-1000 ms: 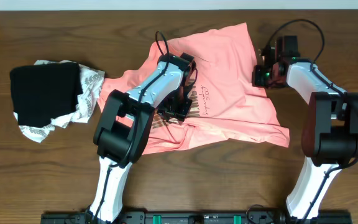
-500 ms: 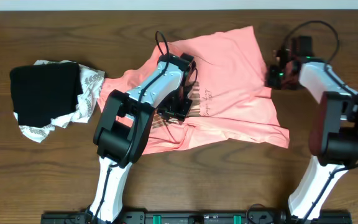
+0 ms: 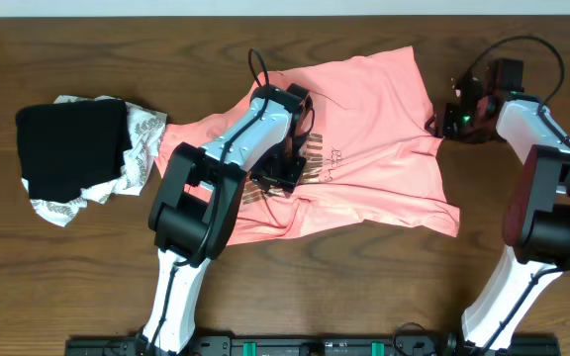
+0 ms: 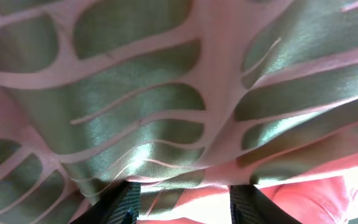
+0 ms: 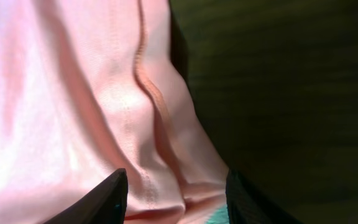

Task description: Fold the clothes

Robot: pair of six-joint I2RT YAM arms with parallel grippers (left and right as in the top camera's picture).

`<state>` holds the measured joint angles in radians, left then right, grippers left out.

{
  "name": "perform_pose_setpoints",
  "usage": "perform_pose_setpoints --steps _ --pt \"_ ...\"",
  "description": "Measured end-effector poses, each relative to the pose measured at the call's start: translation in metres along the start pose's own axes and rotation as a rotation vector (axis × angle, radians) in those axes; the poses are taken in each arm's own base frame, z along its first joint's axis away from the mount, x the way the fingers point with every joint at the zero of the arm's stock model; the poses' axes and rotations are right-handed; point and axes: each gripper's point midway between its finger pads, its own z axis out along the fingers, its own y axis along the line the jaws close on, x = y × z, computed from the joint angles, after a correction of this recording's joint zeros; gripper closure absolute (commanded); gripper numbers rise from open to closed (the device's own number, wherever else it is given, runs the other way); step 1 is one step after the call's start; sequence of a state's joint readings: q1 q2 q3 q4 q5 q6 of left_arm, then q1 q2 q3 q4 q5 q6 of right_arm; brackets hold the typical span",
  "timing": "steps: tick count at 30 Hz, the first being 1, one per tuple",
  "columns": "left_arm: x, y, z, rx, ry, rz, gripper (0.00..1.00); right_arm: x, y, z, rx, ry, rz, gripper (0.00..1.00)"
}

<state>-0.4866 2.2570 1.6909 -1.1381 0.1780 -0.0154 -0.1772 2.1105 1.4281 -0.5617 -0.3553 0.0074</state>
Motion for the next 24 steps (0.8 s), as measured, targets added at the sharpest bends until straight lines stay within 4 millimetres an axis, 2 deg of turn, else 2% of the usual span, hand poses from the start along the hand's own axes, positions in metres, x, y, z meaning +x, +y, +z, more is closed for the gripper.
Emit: perform_pose_setpoints --steps 4,9,13,17,18,20,22,24 --pt "0.002 0.001 -0.002 -0.004 0.007 0.011 0.53 0.001 0.011 -0.012 -0.036 0.004 0.005 0.53" --pt "0.004 0.003 -0.012 -0.014 0.003 0.010 0.52 -0.009 0.029 -0.049 -0.057 -0.046 -0.015 0.53" --pt "0.005 -0.002 -0.047 -0.001 -0.087 0.017 0.49 -0.016 0.041 -0.075 -0.064 -0.089 -0.034 0.51" --pt "0.007 -0.013 -0.095 0.025 -0.215 0.039 0.49 -0.013 0.044 -0.083 -0.067 -0.085 -0.032 0.54" --pt "0.007 -0.017 -0.104 0.031 -0.240 0.048 0.51 -0.011 0.044 -0.083 -0.067 -0.076 -0.027 0.56" --pt "0.007 -0.024 -0.109 0.045 -0.263 0.058 0.58 -0.007 0.044 -0.083 -0.066 -0.063 -0.019 0.61" --pt "0.006 -0.032 -0.103 0.055 -0.264 0.071 0.69 -0.005 0.044 -0.082 -0.066 -0.053 -0.013 0.67" --pt "0.010 -0.037 -0.087 0.060 -0.236 0.078 0.81 -0.004 0.043 -0.082 -0.065 -0.050 -0.011 0.74"
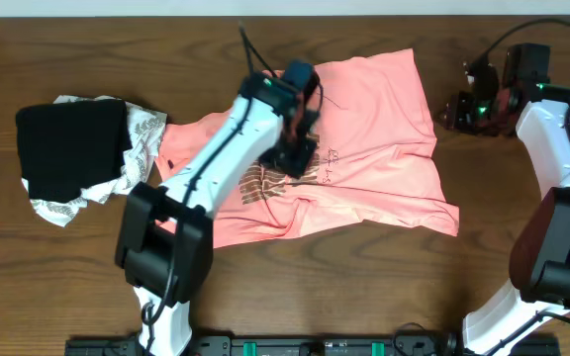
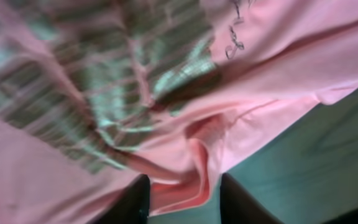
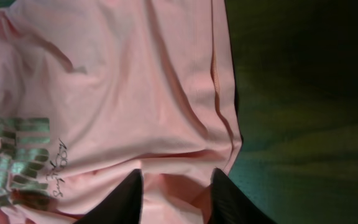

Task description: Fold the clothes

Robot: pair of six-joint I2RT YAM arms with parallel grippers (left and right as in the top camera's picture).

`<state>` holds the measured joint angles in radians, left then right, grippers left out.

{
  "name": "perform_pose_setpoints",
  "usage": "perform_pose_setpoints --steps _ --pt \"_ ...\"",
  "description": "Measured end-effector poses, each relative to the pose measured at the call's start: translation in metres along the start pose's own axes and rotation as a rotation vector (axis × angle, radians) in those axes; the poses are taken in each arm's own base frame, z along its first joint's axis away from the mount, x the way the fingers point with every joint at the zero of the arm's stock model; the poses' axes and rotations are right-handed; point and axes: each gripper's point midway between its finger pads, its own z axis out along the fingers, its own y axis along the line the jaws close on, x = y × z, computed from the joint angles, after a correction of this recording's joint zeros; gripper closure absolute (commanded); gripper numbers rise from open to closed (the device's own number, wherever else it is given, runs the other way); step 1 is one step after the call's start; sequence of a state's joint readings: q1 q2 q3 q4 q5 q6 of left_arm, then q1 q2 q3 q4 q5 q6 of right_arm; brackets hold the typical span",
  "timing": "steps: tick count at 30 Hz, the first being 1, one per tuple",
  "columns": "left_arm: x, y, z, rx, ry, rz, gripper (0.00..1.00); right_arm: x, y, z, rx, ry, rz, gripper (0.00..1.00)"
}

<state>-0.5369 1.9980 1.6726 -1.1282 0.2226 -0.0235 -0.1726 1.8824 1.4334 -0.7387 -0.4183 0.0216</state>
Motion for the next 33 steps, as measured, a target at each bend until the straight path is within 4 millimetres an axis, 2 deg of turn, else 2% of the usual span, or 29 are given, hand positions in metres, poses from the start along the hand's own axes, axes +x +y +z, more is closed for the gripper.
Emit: perform_pose_setpoints --steps 1,3,8,14,18,21,24,27,33 --pt "0.003 -0.002 0.007 0.002 0.012 0.001 0.89 0.000 0.000 0.000 0.000 0.001 0.003 0.77" --pt "0.007 -0.004 0.022 0.009 0.020 0.009 0.94 0.000 0.000 0.000 0.003 0.001 0.005 0.82" --pt "0.013 0.003 0.051 0.009 0.017 0.008 0.94 0.000 -0.002 -0.001 0.006 -0.001 0.033 0.86" --pt "0.027 0.002 0.068 0.022 0.052 0.009 0.94 -0.002 -0.012 -0.007 0.016 -0.015 0.066 0.87" --pt "0.026 -0.011 0.072 0.049 0.042 0.034 0.94 -0.006 -0.018 -0.016 0.024 -0.038 0.080 0.87" --pt "0.033 -0.024 0.074 0.062 0.064 0.059 0.94 -0.009 -0.016 -0.022 0.025 -0.054 0.075 0.87" --pt "0.054 -0.041 0.074 0.088 0.141 0.082 0.94 -0.012 -0.014 -0.027 0.024 -0.070 0.069 0.88" --pt "0.086 -0.058 0.071 0.112 0.263 0.094 0.94 -0.014 -0.012 -0.031 0.025 -0.084 0.064 0.88" --pt "0.138 -0.076 0.060 0.103 0.457 0.117 0.94 -0.018 -0.015 -0.035 0.028 -0.101 0.064 0.88"
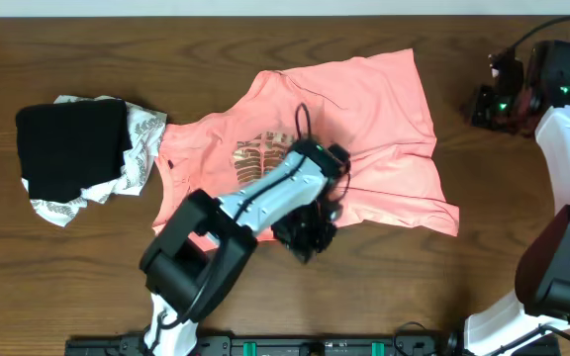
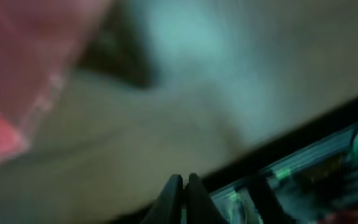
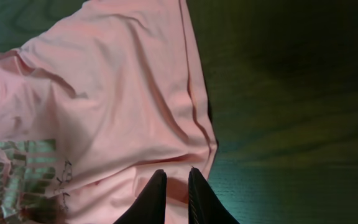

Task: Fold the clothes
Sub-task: 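Drag the left gripper across the t-shirt center toward the lower right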

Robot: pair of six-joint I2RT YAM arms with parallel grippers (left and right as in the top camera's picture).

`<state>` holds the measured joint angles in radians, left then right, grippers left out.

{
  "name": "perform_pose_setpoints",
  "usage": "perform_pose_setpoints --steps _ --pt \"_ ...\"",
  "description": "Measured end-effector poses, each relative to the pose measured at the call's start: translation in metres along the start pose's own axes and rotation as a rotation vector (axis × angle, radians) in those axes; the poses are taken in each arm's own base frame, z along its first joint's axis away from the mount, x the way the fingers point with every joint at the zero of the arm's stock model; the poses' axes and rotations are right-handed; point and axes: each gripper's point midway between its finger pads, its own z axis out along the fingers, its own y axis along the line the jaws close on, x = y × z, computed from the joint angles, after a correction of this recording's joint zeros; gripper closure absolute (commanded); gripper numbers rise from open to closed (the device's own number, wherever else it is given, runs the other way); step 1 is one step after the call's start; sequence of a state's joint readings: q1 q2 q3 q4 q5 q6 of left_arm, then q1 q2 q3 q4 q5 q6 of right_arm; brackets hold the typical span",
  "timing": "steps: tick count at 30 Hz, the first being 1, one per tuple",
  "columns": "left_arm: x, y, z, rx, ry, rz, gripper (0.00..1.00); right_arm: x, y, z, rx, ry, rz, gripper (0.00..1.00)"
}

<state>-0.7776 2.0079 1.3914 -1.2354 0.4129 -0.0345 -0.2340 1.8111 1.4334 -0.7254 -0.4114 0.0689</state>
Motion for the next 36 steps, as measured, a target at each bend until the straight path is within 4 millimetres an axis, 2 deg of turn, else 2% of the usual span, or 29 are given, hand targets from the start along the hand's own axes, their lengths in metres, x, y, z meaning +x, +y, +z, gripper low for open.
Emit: perform_pose_setpoints --steps 4,7,10,14,19,23,30,36 --pt "0.020 -0.009 0.005 -0.026 0.077 0.003 0.94 -0.001 -0.003 -0.001 0.003 -0.004 0.006 0.88" --pt "0.017 -0.008 0.007 -0.068 0.060 -0.005 0.94 -0.001 -0.004 -0.001 0.005 -0.005 0.008 0.87" --pt "0.001 0.000 0.002 -0.119 -0.033 -0.010 0.94 -0.002 -0.008 -0.002 0.016 -0.007 0.016 0.92" --pt "-0.030 0.011 -0.026 -0.165 -0.243 -0.017 0.94 -0.002 -0.018 -0.005 0.041 -0.011 0.053 0.99" --pt "-0.075 0.033 -0.063 -0.192 -0.489 -0.065 0.94 -0.001 -0.030 -0.009 0.066 -0.010 0.113 0.99" --pt "-0.098 0.051 -0.075 -0.192 -0.597 -0.107 0.94 0.001 -0.034 -0.010 0.074 -0.005 0.138 0.99" --pt "-0.113 0.066 -0.067 -0.193 -0.624 -0.134 0.94 0.005 -0.035 -0.010 0.075 0.009 0.152 0.99" --pt "-0.115 0.076 -0.040 -0.196 -0.550 -0.155 0.94 0.007 -0.035 -0.010 0.076 0.015 0.155 0.99"
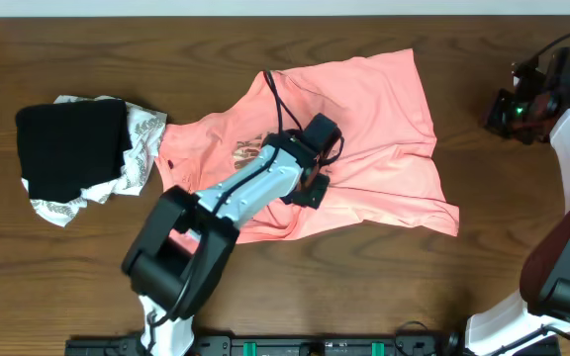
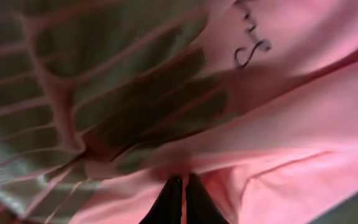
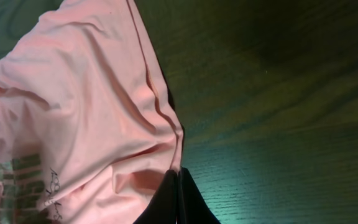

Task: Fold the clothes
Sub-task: 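Drag the left gripper across the t-shirt center toward the lower right, then release the t-shirt and lift the left gripper back toward center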

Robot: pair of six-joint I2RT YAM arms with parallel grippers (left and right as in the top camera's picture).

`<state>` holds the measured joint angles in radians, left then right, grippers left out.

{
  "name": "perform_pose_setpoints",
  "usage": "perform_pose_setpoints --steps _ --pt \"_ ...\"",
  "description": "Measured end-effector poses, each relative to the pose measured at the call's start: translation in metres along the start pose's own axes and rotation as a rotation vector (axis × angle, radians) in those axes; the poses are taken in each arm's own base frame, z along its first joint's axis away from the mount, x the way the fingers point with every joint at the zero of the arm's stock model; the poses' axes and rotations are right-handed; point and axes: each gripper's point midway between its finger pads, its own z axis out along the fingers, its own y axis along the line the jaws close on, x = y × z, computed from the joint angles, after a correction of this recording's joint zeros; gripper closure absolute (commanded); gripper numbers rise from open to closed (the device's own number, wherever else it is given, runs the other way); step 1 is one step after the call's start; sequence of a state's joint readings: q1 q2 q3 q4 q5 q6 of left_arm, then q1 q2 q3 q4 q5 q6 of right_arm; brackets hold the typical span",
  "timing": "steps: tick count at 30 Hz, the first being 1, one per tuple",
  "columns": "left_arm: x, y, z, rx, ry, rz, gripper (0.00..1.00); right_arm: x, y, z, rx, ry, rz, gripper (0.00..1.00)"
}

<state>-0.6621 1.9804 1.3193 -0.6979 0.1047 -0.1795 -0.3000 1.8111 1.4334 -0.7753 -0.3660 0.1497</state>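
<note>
A salmon-pink T-shirt (image 1: 384,109) lies spread and wrinkled across the middle of the table, with a grey-green print (image 2: 104,93) on its chest. My left gripper (image 1: 307,191) rests on the shirt just right of the print. In the left wrist view the left gripper (image 2: 183,186) has its fingers together and its tips pressed into pink fabric. My right gripper (image 1: 493,114) hangs over bare wood to the right of the shirt. The right gripper (image 3: 178,186) is shut and empty, and the shirt's right edge (image 3: 160,118) shows below it.
A black folded cloth (image 1: 67,148) lies on a white patterned cloth (image 1: 142,138) at the left, touching the shirt's left side. Dark wooden table (image 1: 364,287) shows in front of the shirt and to its right.
My left gripper, still shut, was over the table just past the shirt's front hem and is now on the shirt beside the print. The right gripper sits slightly further right.
Both grippers were open at first, the left on the print and the right at the shirt's right edge. Then the left was higher on the shirt and the right clear of it. Later both were shut, the left off the front hem. Now the left is back on the shirt.
</note>
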Motion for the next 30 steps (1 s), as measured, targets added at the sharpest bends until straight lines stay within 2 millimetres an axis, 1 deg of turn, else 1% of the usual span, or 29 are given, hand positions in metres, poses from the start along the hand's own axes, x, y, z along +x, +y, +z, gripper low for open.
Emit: perform_pose_setpoints --steps 3,5,12,15,19,24,27,30 --pt "0.009 -0.004 0.008 0.028 0.047 -0.003 0.94 0.000 0.000 0.000 0.000 0.000 0.001 0.99" --pt "0.021 -0.009 0.008 0.063 0.103 -0.008 0.94 0.000 0.000 0.000 0.000 0.001 0.001 0.99" --pt "0.072 -0.034 -0.006 0.222 0.332 -0.054 0.94 -0.001 -0.001 0.000 0.000 -0.003 0.002 0.99" --pt "0.091 -0.038 -0.015 0.251 0.421 -0.079 0.94 -0.001 -0.002 -0.001 0.001 -0.004 0.004 0.99" --pt "0.107 -0.040 -0.024 0.263 0.503 -0.104 0.94 -0.001 -0.002 -0.001 0.002 -0.005 0.005 0.99" --pt "0.119 -0.039 -0.030 0.257 0.561 -0.121 0.94 -0.001 -0.003 -0.001 0.002 -0.003 0.006 0.99" --pt "0.115 -0.040 -0.031 0.264 0.535 -0.114 0.94 0.000 -0.001 -0.001 -0.004 0.000 0.002 0.99" --pt "0.102 -0.042 -0.037 0.276 0.458 -0.096 0.94 0.001 0.006 -0.001 -0.044 0.006 -0.032 0.99"
